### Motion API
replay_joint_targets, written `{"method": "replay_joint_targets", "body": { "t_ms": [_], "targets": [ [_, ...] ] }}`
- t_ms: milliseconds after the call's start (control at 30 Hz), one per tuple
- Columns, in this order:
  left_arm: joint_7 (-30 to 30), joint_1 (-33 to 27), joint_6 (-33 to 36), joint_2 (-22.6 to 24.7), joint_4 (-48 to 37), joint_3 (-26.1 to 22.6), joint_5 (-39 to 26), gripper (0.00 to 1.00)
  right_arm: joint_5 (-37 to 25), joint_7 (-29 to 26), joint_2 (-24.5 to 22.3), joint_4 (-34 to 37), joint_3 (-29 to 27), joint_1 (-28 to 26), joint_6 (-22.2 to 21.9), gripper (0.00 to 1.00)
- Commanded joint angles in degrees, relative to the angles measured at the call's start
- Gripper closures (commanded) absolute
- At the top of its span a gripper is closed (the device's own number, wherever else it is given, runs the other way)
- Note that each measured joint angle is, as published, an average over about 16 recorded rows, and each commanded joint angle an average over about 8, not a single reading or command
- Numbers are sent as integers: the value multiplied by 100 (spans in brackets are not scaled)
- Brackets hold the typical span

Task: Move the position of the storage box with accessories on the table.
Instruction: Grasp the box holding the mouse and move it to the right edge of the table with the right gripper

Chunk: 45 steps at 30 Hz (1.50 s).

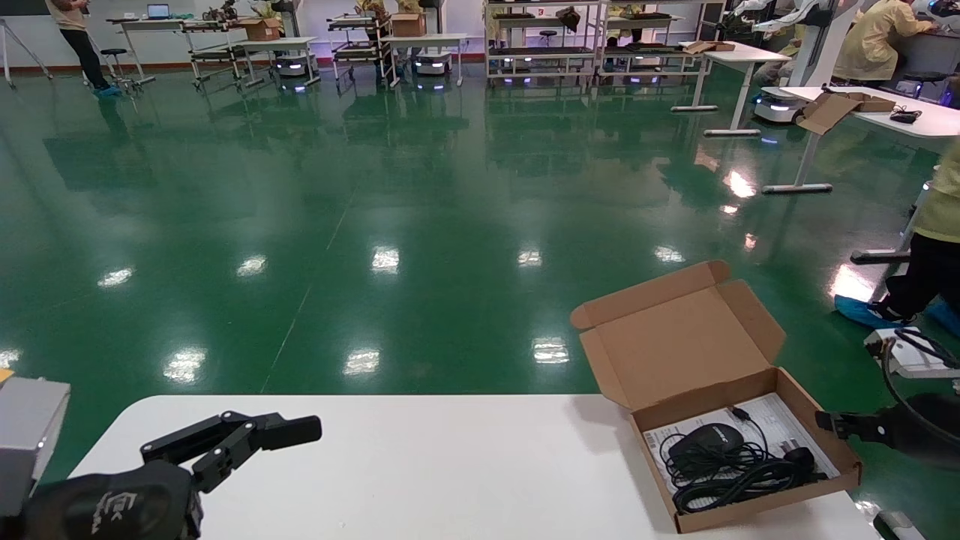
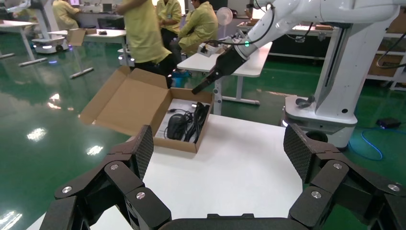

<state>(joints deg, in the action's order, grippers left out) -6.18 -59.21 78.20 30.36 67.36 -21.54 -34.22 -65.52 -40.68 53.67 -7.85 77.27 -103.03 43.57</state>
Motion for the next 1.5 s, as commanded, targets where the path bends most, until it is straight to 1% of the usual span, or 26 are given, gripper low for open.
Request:
{"method": "replay_joint_targets", "body": {
  "t_ms": [33, 633, 1000, 1033, 1067, 1267, 1300, 1333, 1500],
  "targets": [
    [0, 0, 0, 0, 0, 0, 0, 0, 25, 104, -1, 49, -20, 84, -84, 100],
    [0, 0, 0, 0, 0, 0, 0, 0, 272, 601, 105, 428, -196, 661, -542, 100],
    [0, 0, 0, 0, 0, 0, 0, 0, 359, 832, 171, 547, -262, 773, -698, 100],
    [0, 0, 0, 0, 0, 0, 0, 0, 364, 849, 183, 554, -265, 775, -705, 98],
    [0, 0, 0, 0, 0, 0, 0, 0, 370, 865, 197, 562, -270, 778, -710, 93],
    [0, 0, 0, 0, 0, 0, 0, 0, 418, 905, 279, 626, -304, 812, -750, 18],
    [0, 0, 0, 0, 0, 0, 0, 0, 424, 911, 289, 637, -308, 820, -759, 7],
    [0, 0, 0, 0, 0, 0, 0, 0, 427, 918, 298, 648, -311, 825, -771, 0],
    [0, 0, 0, 0, 0, 0, 0, 0, 425, 970, 323, 693, -311, 835, -842, 0]
  ]
}}
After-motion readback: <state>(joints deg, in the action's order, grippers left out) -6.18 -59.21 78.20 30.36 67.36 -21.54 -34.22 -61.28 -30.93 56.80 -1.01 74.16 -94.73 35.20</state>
